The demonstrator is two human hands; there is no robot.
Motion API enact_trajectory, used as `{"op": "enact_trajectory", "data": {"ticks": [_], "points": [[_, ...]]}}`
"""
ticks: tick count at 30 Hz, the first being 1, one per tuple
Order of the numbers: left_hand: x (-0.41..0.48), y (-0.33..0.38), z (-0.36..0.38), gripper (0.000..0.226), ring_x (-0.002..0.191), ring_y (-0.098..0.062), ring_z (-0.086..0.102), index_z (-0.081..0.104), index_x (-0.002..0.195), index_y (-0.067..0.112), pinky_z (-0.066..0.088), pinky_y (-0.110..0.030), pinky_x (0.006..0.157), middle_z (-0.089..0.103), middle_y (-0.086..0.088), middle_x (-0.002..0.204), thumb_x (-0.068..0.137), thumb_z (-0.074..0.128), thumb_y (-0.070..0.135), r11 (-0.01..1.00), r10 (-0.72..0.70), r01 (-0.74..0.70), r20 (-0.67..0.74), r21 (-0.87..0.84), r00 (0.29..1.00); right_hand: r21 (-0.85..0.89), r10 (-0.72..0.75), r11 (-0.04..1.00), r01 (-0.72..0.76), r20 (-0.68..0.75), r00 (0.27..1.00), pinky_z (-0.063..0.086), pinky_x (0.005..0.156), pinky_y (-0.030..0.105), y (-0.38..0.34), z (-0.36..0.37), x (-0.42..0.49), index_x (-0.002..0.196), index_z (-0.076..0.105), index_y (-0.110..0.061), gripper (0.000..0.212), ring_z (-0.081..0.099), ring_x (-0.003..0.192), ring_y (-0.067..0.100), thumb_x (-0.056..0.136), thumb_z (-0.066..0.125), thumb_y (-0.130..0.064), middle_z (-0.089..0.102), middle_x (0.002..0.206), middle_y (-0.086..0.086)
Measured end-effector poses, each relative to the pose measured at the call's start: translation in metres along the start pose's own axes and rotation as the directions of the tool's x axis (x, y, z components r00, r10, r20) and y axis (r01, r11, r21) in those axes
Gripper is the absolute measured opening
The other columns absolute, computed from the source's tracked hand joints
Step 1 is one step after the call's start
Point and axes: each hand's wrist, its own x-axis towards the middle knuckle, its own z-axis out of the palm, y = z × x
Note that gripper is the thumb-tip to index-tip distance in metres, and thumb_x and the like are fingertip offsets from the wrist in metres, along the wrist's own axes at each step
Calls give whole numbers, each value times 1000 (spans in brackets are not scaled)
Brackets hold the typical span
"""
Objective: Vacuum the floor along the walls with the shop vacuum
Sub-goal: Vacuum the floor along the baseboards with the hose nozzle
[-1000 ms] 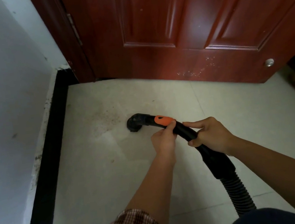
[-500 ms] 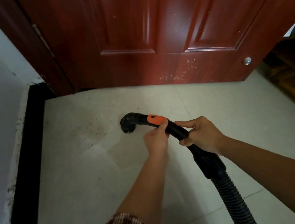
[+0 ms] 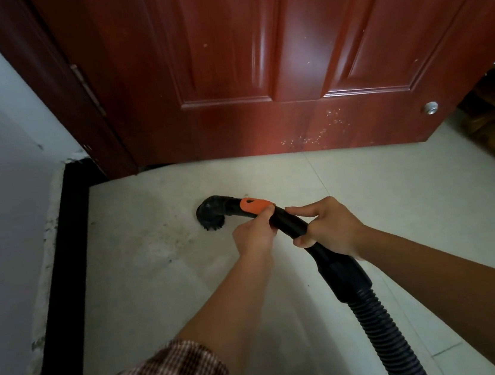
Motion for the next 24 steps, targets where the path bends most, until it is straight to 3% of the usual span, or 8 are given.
{"op": "enact_trajectory", "data": {"ticks": [4,8,11,15,17,21,24], "points": [[9,12,-7,18,81,-17,72,66,95,6,52,-26,74,73,-9,91,84,75,17,1000,-5,5,22,-1,1000,-1,-9,1000,9,5,1000,46,65,23,-10,7,9,125,68,-29,60,62,70,15,74,74,1,73,88,0],[21,20,-21,13,79,-17,72,66,85,10,53,-27,76,74,-5,83,83,77,17,1000,13,-13,26,-4,1000,-13,-18,1000,18,2,1000,45,63,23,-21,17,16,124,68,-31,60,61,65,13,73,75,0,71,78,-3],[30,24,-32,12,80,-17,73,68,79,12,52,-28,76,75,0,72,82,78,18,999,54,-54,30,-5,998,-9,-20,1000,20,-12,1000,48,67,24,-28,29,21,125,68,-29,60,64,73,16,73,75,1,74,94,0],[39,31,-47,13,76,-16,73,68,74,13,53,-28,75,73,3,64,80,79,18,995,78,-76,29,-64,997,-11,-29,1000,29,-23,999,49,72,26,-43,47,24,125,67,-29,60,63,75,17,74,74,2,73,93,2],[41,36,-52,16,69,-13,73,68,73,11,52,-26,71,72,2,62,79,80,18,992,72,-70,15,-100,997,-15,-32,999,32,-27,999,49,75,26,-50,52,27,126,67,-28,60,63,76,18,74,74,2,73,98,3],[44,42,-55,19,55,-5,69,66,72,10,47,-17,54,69,5,55,77,82,18,978,84,-88,-29,-189,996,-57,-60,997,59,-28,998,47,66,24,-60,58,37,125,68,-28,60,60,67,13,73,75,0,71,89,-1],[45,41,-54,18,55,-4,69,66,74,8,47,-12,47,70,4,56,77,82,15,966,103,-105,-22,-237,994,-48,-74,996,73,-30,997,49,69,25,-57,59,41,126,67,-29,60,62,72,15,73,75,0,73,102,2]]}}
